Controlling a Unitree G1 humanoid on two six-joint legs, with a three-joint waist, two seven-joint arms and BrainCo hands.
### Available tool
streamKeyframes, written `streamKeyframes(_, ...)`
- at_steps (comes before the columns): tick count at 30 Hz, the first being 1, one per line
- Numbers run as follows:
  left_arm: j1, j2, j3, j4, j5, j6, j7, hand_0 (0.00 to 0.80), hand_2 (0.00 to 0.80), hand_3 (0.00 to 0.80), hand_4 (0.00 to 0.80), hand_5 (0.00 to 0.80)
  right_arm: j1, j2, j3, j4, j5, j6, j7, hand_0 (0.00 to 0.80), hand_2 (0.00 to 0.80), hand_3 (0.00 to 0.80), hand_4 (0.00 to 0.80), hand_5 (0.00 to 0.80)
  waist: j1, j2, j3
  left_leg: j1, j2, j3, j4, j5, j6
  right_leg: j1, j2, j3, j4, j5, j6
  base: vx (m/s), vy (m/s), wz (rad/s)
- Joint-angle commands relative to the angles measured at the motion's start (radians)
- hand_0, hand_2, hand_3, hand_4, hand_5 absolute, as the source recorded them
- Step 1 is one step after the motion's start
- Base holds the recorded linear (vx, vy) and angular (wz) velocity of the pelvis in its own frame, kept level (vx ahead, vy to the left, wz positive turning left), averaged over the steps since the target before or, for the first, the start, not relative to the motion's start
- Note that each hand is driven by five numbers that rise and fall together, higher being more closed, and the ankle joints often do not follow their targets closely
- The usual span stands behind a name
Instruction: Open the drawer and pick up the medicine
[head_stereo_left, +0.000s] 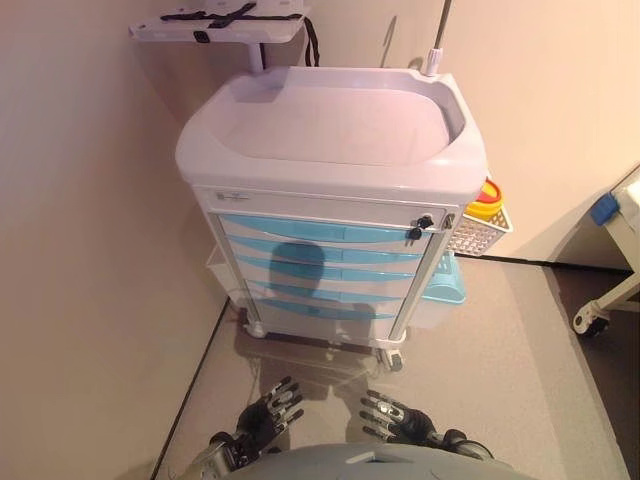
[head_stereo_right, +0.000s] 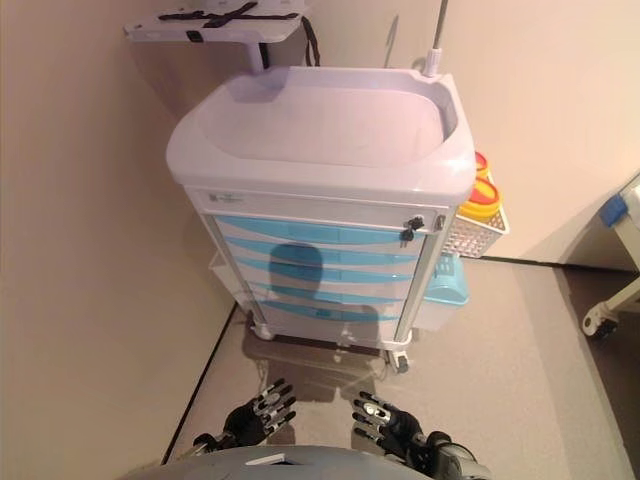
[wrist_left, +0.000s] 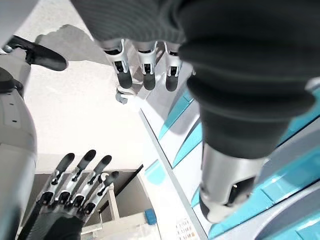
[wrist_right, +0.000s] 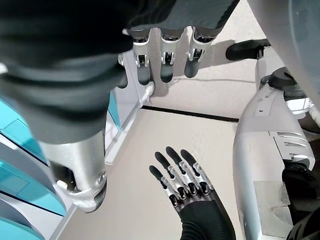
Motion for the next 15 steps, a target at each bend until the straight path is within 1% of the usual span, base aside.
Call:
streamKeyframes(1,-0.078,-0.02,0.008,0.022,-0.032,-0.031,-0.043,0.0,0.0,0.0,0.0,0.0,-0.055,0.04,0.004,0.01,0.009,-0.027,0.03,0.0,0.0,0.0,0.0,0.0,0.01,-0.031,0.043,-0.016,-0.068,-0.028,0.006,-0.024,0.051,0.029,-0.021,-0.02,0.065,-0.042,0.024,0.0,0.0,0.0)
streamKeyframes(6,-0.077,-0.019,0.014,0.026,-0.047,-0.051,-0.051,0.0,0.0,0.0,0.0,0.0,-0.058,0.04,0.001,0.021,0.01,-0.03,0.035,0.0,0.0,0.0,0.0,0.0,0.009,-0.029,0.043,-0.014,-0.068,-0.027,0.006,-0.025,0.051,0.03,-0.021,-0.019,0.066,-0.043,0.023,0.0,0.0,0.0)
streamKeyframes(9,-0.081,-0.02,0.023,0.028,-0.036,-0.097,-0.021,0.0,0.0,0.0,0.0,0.0,-0.053,0.042,-0.002,0.021,0.012,-0.031,0.035,0.0,0.0,0.0,0.0,0.0,0.009,-0.031,0.045,-0.012,-0.067,-0.027,0.006,-0.024,0.051,0.03,-0.022,-0.019,0.069,-0.045,0.023,0.021,0.001,0.0)
streamKeyframes(11,-0.081,-0.02,0.021,0.028,-0.029,-0.064,-0.035,0.0,0.0,0.0,0.0,0.0,-0.05,0.044,-0.002,0.019,0.019,-0.031,0.032,0.0,0.0,0.0,0.0,0.0,0.008,-0.032,0.046,-0.013,-0.066,-0.026,0.007,-0.024,0.051,0.029,-0.021,-0.017,0.07,-0.046,0.023,0.0,0.0,0.0)
streamKeyframes(15,-0.071,-0.022,0.022,0.036,-0.057,0.056,-0.086,0.0,0.0,0.0,0.0,0.0,-0.042,0.041,-0.01,0.006,0.035,-0.028,0.035,0.0,0.0,0.0,0.0,0.0,0.004,-0.033,0.056,-0.014,-0.063,-0.024,0.006,-0.024,0.052,0.023,-0.021,-0.013,0.077,-0.047,0.024,0.01,0.002,0.0)
